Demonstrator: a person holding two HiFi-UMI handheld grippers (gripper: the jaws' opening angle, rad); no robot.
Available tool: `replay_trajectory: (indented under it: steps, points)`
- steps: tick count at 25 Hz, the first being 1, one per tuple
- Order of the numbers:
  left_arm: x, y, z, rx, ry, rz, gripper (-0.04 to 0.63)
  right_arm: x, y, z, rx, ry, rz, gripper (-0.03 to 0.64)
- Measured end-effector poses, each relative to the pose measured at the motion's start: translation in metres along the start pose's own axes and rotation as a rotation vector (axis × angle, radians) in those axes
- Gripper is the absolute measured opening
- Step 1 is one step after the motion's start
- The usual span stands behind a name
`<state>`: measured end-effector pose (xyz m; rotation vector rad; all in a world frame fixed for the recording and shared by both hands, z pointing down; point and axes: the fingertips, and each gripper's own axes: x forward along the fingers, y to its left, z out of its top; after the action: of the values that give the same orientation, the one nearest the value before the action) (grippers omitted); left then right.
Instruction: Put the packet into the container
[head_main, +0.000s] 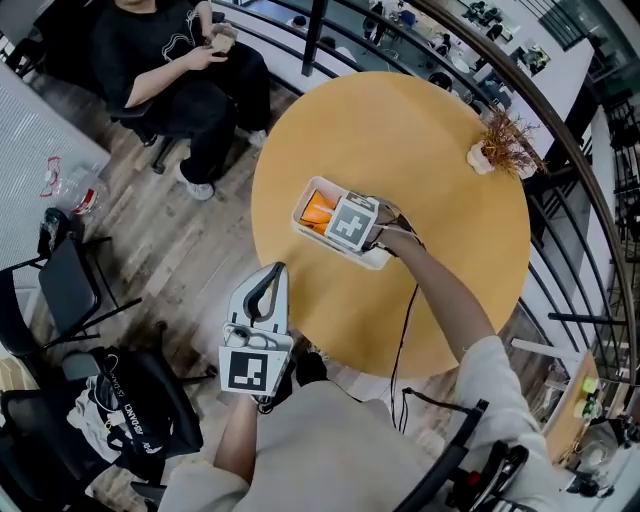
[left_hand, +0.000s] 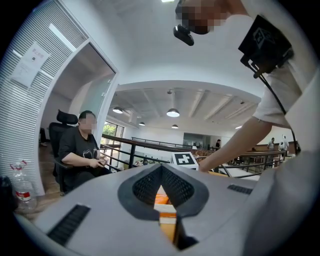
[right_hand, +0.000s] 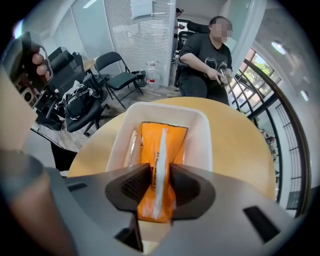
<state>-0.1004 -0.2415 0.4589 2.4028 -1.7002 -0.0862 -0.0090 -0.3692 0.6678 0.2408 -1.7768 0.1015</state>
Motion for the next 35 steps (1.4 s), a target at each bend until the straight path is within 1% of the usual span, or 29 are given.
replay_trajectory:
  steps: [5, 8, 12, 14, 16, 18, 19, 20, 22, 25, 27, 30, 32, 33, 35]
  points:
    - [0.002, -0.004, 0.001, 0.006, -0.001, -0.014, 0.005, 0.001, 0.000, -0.001, 0.025, -0.027, -0.001, 0.127]
    - [0.002, -0.006, 0.001, 0.004, -0.001, -0.026, 0.005, -0.001, 0.002, 0.001, 0.014, -0.046, -0.012, 0.129]
    - [-0.002, -0.010, -0.001, 0.041, 0.009, -0.052, 0.005, -0.001, 0.003, 0.000, -0.005, -0.051, -0.030, 0.141]
    - [-0.002, -0.011, 0.000, 0.021, 0.001, -0.048, 0.005, -0.003, 0.001, 0.001, 0.006, -0.068, -0.039, 0.149]
    - [-0.003, -0.013, 0.001, 0.013, 0.000, -0.046, 0.005, -0.006, -0.001, 0.003, 0.010, -0.084, -0.044, 0.186]
    - [-0.003, -0.012, 0.002, 0.044, 0.001, -0.055, 0.005, -0.008, 0.000, 0.005, 0.013, -0.096, -0.032, 0.236]
    - [-0.003, -0.012, 0.002, 0.061, 0.000, -0.060, 0.005, -0.009, 0.001, 0.006, 0.015, -0.099, -0.027, 0.236]
    - [-0.003, -0.012, 0.003, 0.056, -0.002, -0.059, 0.005, -0.010, 0.001, 0.007, 0.015, -0.099, -0.026, 0.236]
    - [-0.003, -0.014, 0.002, 0.022, -0.004, -0.052, 0.005, -0.009, 0.001, 0.005, 0.014, -0.101, -0.033, 0.236]
    - [-0.002, -0.015, 0.004, 0.014, -0.001, -0.055, 0.005, -0.012, -0.002, 0.006, 0.025, -0.117, -0.056, 0.235]
    - [-0.002, -0.014, 0.005, 0.012, 0.000, -0.056, 0.005, -0.017, -0.007, 0.009, 0.034, -0.138, -0.080, 0.233]
    - [-0.004, -0.014, 0.004, 0.012, 0.004, -0.060, 0.005, -0.029, -0.008, 0.011, 0.060, -0.181, -0.082, 0.232]
    - [-0.004, -0.014, 0.003, 0.027, 0.002, -0.070, 0.005, -0.040, -0.006, 0.014, 0.071, -0.220, -0.095, 0.230]
    - [-0.004, -0.015, 0.004, 0.046, 0.000, -0.080, 0.005, -0.046, -0.006, 0.016, 0.077, -0.244, -0.112, 0.224]
    - [-0.003, -0.018, 0.004, 0.074, 0.000, -0.101, 0.005, -0.059, -0.009, 0.019, 0.098, -0.294, -0.165, 0.173]
